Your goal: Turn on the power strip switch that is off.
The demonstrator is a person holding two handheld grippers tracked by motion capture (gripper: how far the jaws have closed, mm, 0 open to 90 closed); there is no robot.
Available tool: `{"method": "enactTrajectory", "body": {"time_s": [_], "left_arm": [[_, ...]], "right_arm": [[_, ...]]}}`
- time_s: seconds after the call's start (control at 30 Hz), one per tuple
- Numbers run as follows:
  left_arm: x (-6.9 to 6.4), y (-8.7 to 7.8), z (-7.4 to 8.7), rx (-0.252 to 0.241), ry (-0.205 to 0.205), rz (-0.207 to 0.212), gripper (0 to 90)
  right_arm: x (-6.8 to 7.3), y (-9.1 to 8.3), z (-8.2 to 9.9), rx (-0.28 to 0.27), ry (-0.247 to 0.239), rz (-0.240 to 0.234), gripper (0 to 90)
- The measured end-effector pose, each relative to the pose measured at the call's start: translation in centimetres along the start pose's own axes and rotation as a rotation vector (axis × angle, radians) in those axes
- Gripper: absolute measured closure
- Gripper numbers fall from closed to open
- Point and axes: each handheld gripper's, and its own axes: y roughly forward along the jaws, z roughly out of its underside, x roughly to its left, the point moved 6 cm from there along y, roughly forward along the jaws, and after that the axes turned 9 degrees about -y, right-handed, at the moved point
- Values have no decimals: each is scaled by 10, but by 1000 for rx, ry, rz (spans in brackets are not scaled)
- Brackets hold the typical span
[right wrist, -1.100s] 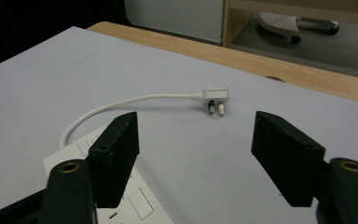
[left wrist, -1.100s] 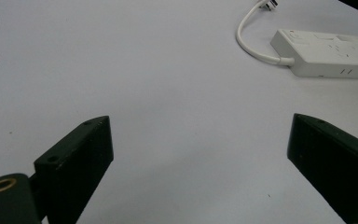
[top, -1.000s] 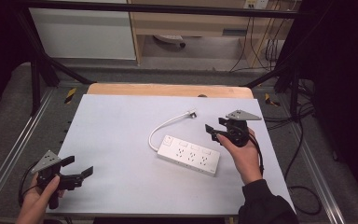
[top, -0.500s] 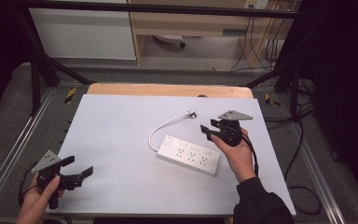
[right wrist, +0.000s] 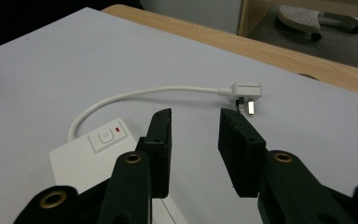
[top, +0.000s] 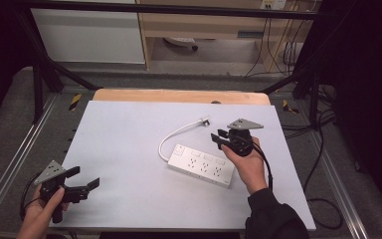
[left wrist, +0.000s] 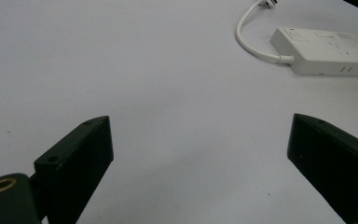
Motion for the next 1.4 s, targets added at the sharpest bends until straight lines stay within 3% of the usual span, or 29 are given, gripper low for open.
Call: {"method": "enactTrajectory", "body": {"time_s": [1.4], "left_arm": [[0, 1, 1, 6, 6, 3, 70]], "right_arm": [[13, 42, 25, 36, 31, -37, 856]]}}
